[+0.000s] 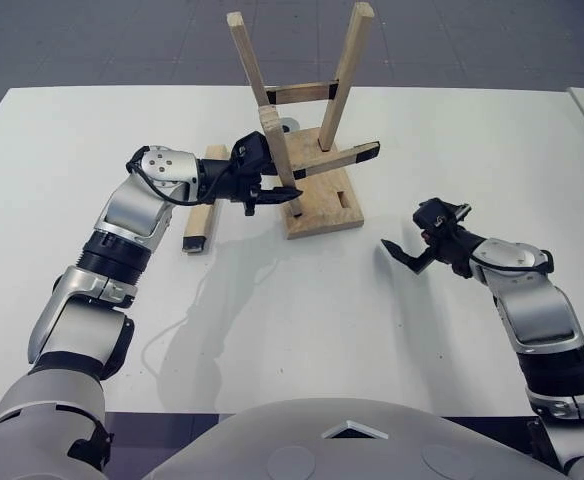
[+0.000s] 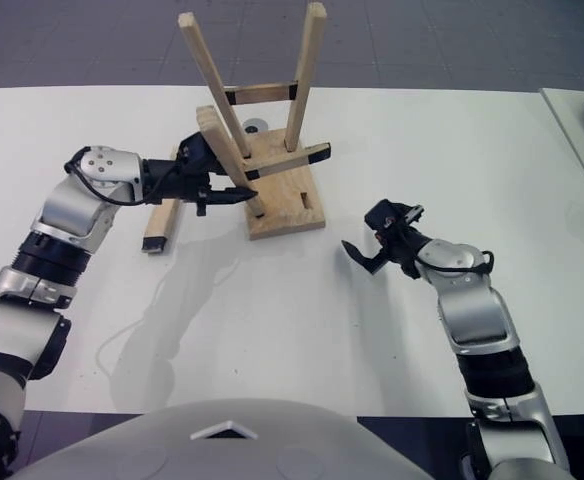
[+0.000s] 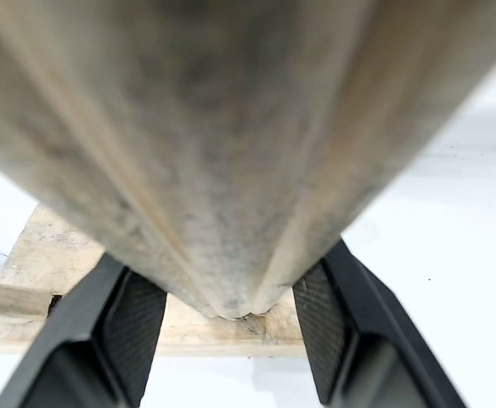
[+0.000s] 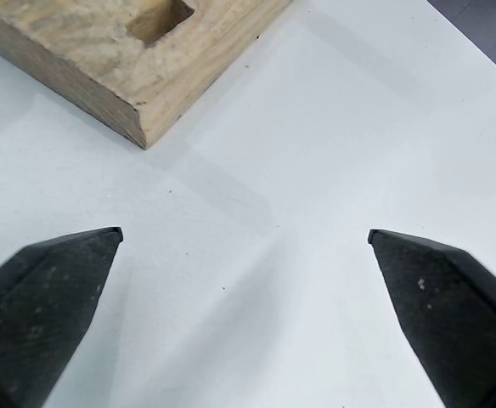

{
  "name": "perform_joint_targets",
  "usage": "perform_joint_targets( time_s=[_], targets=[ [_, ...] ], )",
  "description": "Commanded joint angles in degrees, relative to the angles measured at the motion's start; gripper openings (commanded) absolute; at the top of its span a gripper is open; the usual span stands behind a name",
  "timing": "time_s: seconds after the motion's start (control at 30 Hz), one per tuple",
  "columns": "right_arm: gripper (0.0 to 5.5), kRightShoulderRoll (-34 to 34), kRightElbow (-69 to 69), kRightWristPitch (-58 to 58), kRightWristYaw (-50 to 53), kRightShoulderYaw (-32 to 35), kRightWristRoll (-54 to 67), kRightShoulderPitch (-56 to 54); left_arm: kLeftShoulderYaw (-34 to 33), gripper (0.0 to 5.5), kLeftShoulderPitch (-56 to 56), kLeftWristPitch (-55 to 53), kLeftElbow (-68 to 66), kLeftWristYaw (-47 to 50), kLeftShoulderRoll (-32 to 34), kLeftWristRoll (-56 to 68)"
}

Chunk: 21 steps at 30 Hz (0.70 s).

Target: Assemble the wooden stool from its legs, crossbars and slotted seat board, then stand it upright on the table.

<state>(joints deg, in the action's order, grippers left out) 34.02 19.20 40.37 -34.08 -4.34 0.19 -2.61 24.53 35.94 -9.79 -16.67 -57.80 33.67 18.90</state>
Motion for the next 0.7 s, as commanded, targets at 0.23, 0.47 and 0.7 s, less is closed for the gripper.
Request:
perform_joint_targets(
  time_s=[0.23, 0.47, 0.7],
  targets=[
    [5.40, -2.25, 4.49, 4.42, 3.88, 3.74, 2.62, 0.75, 14.66, 2.04, -14.11, -7.66, -2.64, 0.84, 7.03, -16.79],
    [5.40, -2.41, 3.97, 4.72, 4.60, 3.91, 3.38, 0.43, 5.82, 2.04, -7.71, -10.78, 6.20, -1.26, 7.97, -6.84],
    [5.40, -2.70, 4.34, 5.41, 5.91, 3.91, 4.09, 0.71, -1.83, 2.04, -4.62, -13.80, 12.81, -0.04, 6.56, -1.92]
  ],
)
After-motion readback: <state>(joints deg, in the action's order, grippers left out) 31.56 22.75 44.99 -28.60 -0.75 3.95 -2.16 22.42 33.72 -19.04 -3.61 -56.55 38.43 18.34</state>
